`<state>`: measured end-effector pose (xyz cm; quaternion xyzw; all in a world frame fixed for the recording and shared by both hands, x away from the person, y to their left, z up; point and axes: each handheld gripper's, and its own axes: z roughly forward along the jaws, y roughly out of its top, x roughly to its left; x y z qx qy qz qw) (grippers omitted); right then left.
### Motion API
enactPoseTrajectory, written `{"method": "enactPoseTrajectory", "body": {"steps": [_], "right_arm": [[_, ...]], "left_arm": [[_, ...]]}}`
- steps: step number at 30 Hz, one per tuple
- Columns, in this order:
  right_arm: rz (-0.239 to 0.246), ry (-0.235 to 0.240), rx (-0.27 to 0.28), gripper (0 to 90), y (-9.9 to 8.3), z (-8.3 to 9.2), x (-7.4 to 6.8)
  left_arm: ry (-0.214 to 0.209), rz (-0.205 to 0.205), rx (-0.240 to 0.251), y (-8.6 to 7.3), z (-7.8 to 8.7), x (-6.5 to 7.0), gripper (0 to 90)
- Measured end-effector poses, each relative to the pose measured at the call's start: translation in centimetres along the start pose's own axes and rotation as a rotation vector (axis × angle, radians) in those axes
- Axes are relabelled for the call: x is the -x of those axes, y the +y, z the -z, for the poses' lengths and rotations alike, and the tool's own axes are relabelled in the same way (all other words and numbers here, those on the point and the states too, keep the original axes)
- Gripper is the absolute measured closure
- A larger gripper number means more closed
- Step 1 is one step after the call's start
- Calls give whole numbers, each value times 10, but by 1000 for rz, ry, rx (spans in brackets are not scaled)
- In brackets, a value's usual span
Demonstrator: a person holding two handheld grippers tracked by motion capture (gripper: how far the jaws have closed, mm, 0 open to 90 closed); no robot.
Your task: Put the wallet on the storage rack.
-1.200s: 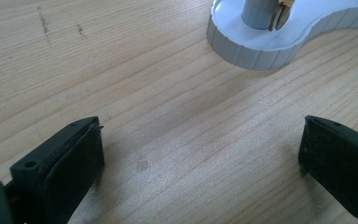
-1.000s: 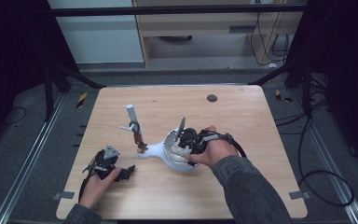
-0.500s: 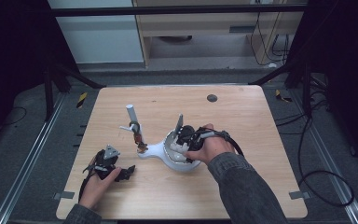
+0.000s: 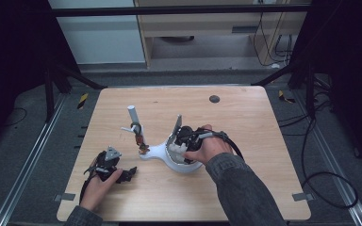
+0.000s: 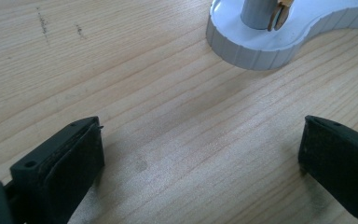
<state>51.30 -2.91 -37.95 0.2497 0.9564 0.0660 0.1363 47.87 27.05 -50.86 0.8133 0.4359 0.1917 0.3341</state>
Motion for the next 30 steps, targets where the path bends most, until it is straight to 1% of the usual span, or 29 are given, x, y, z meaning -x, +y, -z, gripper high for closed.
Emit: {"method": "enactPoseTrajectory", "body": {"steps": [1,2,4,7,8,13,16,27,30], "right_arm": [[-10,6,24,221,0,1,0],[-30,12,41,196,1,2,0],[-36,12,64,196,0,4,1],[-49,10,69,187,-2,7,0],[-46,11,76,188,-4,8,1],[-58,16,80,184,-7,10,1],[-65,21,91,177,-8,9,1],[-67,19,104,150,-11,12,0],[-82,16,119,134,-13,13,0]], "left_arm": [[0,0,0,0,0,0,0],[0,0,0,0,0,0,0],[-2,-1,1,0,0,0,0],[-3,0,1,0,0,0,0],[-3,0,1,0,0,0,0],[-3,0,2,0,0,0,0],[-3,0,2,0,0,0,0],[-3,0,3,0,0,0,0],[-2,0,3,0,0,0,0]]}}
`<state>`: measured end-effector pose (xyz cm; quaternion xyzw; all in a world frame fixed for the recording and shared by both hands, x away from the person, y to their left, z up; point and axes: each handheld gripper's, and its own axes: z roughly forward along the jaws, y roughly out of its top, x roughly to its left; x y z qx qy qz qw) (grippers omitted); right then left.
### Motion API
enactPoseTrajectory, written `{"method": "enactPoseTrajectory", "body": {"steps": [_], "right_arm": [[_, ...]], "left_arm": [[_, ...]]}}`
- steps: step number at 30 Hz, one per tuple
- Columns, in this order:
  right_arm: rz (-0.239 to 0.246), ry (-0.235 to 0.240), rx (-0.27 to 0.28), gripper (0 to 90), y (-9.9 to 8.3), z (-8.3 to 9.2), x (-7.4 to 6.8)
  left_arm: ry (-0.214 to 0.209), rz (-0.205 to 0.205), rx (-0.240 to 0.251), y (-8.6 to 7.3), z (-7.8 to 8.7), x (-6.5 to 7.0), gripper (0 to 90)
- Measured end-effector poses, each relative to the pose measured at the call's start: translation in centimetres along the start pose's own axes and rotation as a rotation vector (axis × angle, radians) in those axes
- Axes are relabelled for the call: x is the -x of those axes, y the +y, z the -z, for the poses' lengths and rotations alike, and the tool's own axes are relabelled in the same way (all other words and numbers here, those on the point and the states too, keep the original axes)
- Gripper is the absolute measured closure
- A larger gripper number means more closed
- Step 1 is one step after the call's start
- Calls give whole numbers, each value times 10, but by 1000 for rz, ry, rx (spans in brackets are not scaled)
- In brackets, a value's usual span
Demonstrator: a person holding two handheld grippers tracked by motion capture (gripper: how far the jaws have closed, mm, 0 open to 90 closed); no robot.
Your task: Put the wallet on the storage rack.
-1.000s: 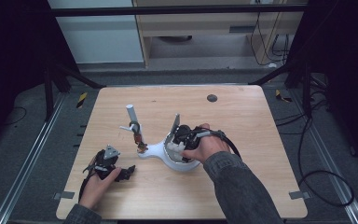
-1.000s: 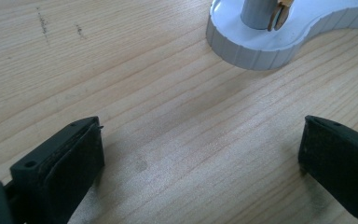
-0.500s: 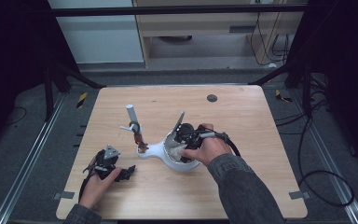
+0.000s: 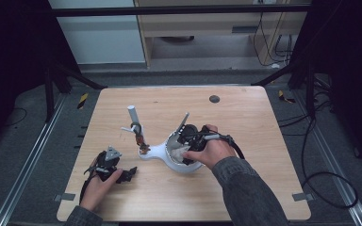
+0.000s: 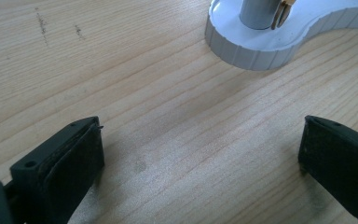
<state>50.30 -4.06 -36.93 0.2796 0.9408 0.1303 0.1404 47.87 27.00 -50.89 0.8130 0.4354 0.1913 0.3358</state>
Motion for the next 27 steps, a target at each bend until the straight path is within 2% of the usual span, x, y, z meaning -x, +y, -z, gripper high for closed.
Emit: {"method": "enactPoseTrajectory", "body": {"steps": [14,27], "right_arm": [[-17,-4,19,71,-5,-2,0],[-50,-4,81,56,-23,7,4]], "left_arm": [[0,0,0,0,0,0,0],[0,-1,0,0,0,0,0]]}}
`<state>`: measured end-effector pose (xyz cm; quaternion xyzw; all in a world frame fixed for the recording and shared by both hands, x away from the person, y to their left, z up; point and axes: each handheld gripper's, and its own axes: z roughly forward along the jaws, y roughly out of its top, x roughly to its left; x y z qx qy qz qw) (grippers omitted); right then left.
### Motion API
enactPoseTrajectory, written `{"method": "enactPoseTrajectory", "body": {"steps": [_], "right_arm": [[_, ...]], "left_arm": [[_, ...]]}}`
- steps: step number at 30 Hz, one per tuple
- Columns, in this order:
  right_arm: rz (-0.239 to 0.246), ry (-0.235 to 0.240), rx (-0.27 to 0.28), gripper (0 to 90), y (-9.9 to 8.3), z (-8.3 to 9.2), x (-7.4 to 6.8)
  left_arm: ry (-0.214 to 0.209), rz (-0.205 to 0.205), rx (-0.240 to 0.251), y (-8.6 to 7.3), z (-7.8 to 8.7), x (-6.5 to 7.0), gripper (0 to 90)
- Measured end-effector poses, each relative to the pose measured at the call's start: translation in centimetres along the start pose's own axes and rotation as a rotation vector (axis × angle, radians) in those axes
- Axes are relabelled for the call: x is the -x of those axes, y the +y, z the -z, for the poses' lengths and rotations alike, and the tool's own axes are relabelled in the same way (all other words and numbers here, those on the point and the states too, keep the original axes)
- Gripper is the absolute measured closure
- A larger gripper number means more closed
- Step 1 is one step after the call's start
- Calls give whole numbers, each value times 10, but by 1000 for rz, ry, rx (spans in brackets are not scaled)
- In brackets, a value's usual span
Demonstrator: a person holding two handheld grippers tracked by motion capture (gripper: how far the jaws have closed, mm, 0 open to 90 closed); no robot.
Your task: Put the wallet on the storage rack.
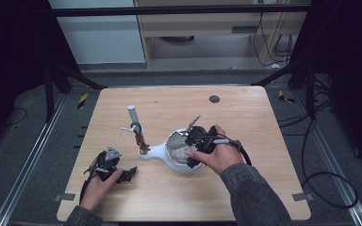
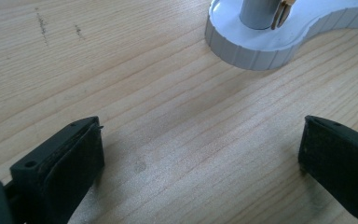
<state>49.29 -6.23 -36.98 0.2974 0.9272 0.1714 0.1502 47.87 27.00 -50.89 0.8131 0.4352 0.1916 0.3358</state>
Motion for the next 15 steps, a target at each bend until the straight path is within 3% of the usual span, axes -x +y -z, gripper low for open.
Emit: {"method": "enactPoseTrajectory", "body": {"steps": [15], "right_arm": [[-52,-27,88,83,-26,11,14]], "left_arm": [[0,2,-1,0,0,0,0]]}}
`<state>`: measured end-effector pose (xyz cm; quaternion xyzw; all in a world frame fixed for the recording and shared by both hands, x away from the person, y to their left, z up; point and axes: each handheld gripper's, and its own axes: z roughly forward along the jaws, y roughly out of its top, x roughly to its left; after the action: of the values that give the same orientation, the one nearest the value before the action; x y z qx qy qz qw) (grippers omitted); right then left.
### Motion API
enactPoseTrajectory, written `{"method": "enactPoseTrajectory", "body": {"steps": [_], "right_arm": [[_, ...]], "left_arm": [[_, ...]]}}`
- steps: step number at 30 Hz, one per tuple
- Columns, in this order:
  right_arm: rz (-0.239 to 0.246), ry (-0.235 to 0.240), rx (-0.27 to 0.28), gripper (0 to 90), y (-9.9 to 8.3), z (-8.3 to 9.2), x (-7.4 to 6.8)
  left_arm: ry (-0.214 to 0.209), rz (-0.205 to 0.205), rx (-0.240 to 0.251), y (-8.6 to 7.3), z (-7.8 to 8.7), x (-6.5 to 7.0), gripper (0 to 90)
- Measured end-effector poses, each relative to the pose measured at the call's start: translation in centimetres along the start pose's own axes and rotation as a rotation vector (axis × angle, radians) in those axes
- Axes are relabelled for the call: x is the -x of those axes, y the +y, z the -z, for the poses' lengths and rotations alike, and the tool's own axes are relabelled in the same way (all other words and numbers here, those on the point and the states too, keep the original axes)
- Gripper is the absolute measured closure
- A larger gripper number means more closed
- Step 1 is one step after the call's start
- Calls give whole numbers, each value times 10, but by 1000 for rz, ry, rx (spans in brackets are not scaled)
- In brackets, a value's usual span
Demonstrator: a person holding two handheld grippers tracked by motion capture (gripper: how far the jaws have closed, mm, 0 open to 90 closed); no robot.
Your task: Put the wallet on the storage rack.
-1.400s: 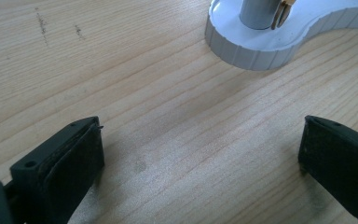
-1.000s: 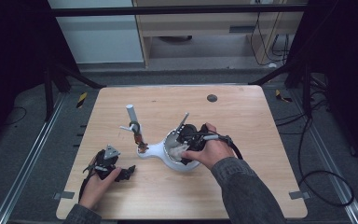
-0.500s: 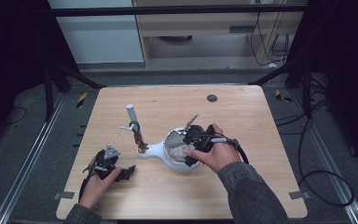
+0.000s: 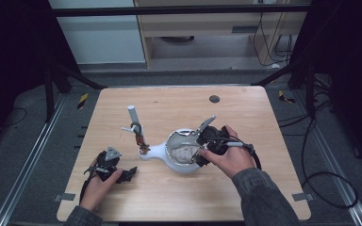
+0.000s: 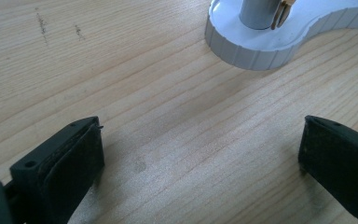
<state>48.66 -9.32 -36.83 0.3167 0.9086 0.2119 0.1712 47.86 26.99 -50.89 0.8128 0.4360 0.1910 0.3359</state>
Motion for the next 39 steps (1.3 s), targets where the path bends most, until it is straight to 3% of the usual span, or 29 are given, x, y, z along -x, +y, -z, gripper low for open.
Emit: {"method": "enactPoseTrajectory", "body": {"steps": [18,39], "right_arm": [[-56,-41,110,91,-26,9,24],[-214,-96,197,80,-60,19,56]], "left_arm": [[-2,-3,-2,0,0,0,0],[-2,-4,-3,0,0,1,0]]}}
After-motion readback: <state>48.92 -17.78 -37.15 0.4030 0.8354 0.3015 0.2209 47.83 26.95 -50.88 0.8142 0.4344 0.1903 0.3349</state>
